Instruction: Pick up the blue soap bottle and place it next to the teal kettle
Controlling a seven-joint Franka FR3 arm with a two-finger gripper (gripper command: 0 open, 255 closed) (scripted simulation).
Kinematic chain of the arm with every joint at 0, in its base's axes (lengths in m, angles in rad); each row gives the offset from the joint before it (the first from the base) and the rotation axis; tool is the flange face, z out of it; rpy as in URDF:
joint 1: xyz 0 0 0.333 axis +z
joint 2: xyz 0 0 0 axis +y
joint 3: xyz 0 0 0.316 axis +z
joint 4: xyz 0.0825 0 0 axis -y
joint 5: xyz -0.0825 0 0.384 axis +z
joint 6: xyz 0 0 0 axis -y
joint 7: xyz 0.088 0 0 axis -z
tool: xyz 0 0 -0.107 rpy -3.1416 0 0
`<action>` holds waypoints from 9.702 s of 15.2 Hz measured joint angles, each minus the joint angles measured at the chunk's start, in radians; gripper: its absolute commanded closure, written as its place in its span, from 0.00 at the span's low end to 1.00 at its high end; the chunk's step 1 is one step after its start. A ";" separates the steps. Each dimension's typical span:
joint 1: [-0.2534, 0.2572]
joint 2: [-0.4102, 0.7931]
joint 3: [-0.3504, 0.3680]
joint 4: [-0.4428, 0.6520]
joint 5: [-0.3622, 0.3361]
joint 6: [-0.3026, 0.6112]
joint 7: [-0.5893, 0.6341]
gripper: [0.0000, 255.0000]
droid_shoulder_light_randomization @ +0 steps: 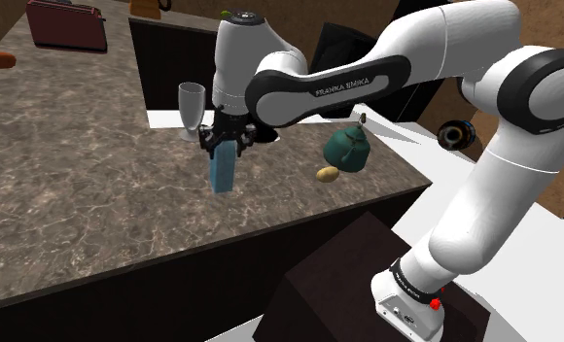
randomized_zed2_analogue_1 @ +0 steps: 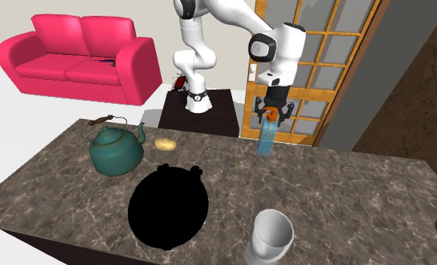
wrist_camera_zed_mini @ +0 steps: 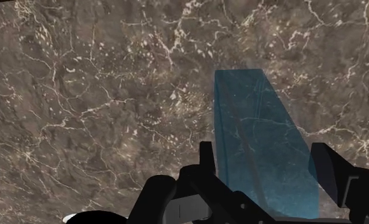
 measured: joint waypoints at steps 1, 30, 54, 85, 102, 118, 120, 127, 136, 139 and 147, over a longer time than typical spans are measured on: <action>-0.003 -0.007 0.001 0.006 0.007 -0.010 -0.008 1.00; 0.008 -0.048 0.022 0.355 0.069 -0.382 -0.097 1.00; -0.126 -0.306 -0.072 0.302 0.245 -0.496 -0.347 1.00; -0.314 -0.723 -0.719 -0.133 0.286 -0.421 -1.174 1.00; -0.406 -0.498 -1.058 0.084 0.274 -0.398 -1.601 1.00; -0.455 -0.321 -1.204 0.145 0.356 -0.300 -1.811 1.00; -0.455 -0.326 -1.203 0.114 0.354 -0.273 -1.811 1.00; -0.458 -0.335 -1.205 0.011 0.350 -0.179 -1.815 1.00; -0.459 -0.329 -1.209 -0.105 0.355 -0.058 -1.826 1.00; -0.459 -0.318 -1.212 -0.137 0.362 -0.016 -1.832 1.00; -0.460 -0.285 -1.220 -0.213 0.386 0.087 -1.857 1.00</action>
